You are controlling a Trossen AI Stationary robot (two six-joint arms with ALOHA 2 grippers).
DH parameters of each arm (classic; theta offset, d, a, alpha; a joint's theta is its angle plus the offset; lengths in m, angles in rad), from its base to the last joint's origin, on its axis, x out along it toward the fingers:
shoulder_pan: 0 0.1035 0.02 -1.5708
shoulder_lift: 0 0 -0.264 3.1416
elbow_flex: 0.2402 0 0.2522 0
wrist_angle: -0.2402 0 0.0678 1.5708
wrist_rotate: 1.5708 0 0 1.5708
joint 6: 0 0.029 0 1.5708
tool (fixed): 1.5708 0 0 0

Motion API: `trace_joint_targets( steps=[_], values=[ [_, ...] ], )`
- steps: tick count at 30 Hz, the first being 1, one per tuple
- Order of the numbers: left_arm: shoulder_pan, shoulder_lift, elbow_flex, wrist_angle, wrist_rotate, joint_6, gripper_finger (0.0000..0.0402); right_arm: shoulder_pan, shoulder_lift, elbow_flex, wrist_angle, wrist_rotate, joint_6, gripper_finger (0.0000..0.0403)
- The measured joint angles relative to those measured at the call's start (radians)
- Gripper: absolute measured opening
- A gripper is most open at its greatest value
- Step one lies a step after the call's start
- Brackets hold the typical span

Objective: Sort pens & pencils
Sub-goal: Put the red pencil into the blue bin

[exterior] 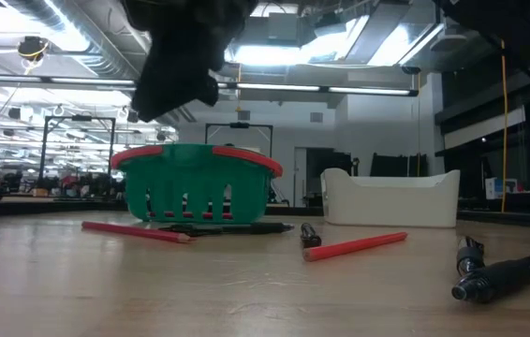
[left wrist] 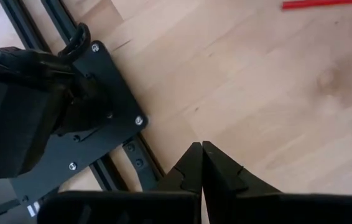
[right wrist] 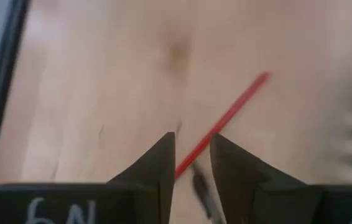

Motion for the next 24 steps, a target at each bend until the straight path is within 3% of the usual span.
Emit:
trace_joint_targets(
  steps=[6, 9, 19, 24],
  values=[
    [-0.030, 0.000, 0.000, 0.000, 0.000, -0.026, 0.0000, 0.000, 0.000, 0.000, 0.074, 0.215, 0.239, 0.0102],
    [-0.043, 0.000, 0.000, 0.000, 0.000, -0.026, 0.0000, 0.000, 0.005, 0.002, 0.070, 0.267, 0.317, 0.0102],
    [-0.105, 0.001, 0.000, 0.000, -0.001, -0.025, 0.0000, 0.000, 0.071, 0.002, 0.055, 0.259, 0.435, 0.0102],
    [-0.140, 0.001, 0.000, 0.000, -0.001, -0.022, 0.0000, 0.000, 0.137, 0.000, 0.058, 0.191, 0.492, 0.0102]
  ],
)
